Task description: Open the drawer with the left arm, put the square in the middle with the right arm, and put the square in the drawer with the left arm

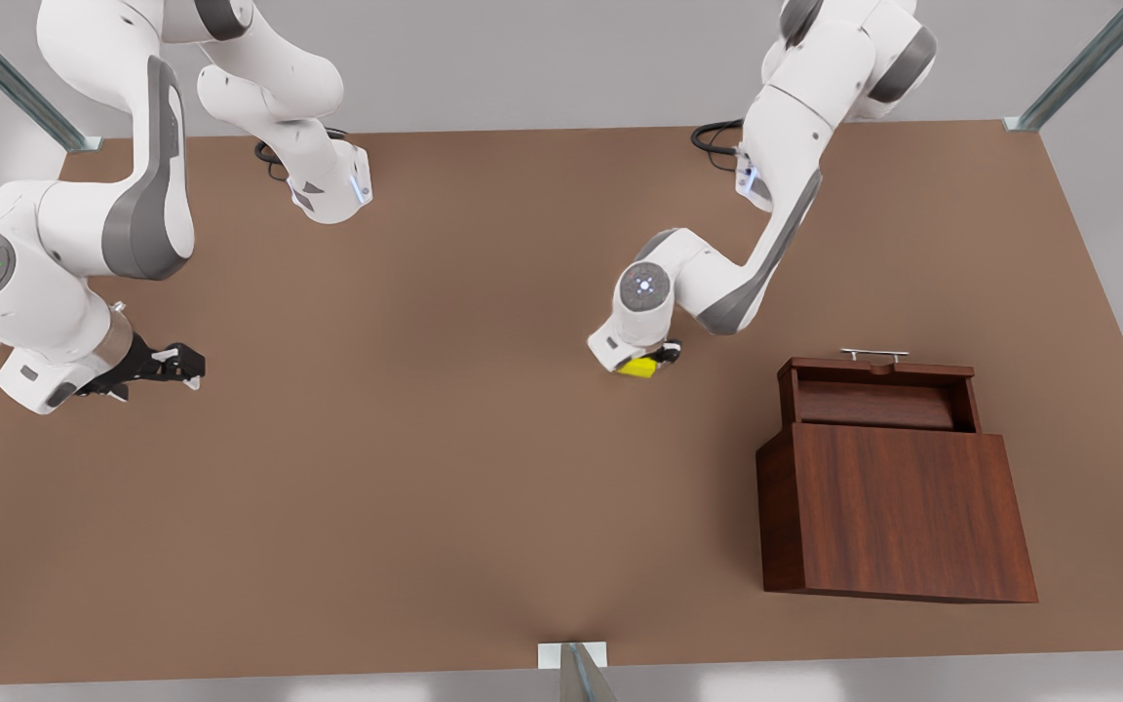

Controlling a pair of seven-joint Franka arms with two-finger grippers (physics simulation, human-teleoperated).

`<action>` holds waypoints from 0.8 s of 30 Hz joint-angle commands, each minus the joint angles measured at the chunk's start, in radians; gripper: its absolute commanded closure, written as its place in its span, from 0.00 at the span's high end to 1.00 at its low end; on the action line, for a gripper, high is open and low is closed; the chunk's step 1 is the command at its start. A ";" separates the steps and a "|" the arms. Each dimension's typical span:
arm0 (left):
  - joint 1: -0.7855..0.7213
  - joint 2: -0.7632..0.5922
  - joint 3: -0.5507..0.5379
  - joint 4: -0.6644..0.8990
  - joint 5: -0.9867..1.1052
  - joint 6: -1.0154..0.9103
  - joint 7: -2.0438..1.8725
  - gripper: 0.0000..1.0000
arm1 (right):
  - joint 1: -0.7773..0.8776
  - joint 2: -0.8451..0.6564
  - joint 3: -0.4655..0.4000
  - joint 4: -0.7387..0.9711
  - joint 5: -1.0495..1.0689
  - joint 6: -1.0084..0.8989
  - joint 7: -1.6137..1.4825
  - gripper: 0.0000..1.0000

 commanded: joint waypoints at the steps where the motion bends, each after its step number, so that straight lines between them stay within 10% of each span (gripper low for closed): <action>1: 0.011 -0.017 0.011 0.000 -0.097 -0.009 -0.028 0.65 | 0.000 0.000 0.000 0.000 0.000 0.000 0.000 1.00; 5: 0.223 -0.273 0.135 -0.002 -0.153 -0.178 -0.002 0.65 | 0.000 0.000 0.000 0.000 0.000 0.002 0.000 1.00; 20: 0.527 -0.151 0.175 -0.080 -0.058 -0.021 0.592 0.72 | 0.000 0.001 0.000 0.000 0.000 0.002 0.000 1.00; 22: 0.527 -0.138 0.175 -0.081 -0.058 -0.021 0.593 0.99 | 0.000 0.001 0.000 0.000 0.000 0.002 0.000 1.00; 24: 0.527 -0.135 0.175 -0.081 -0.056 -0.021 0.598 0.99 | 0.000 0.001 0.000 0.000 0.000 0.002 0.000 1.00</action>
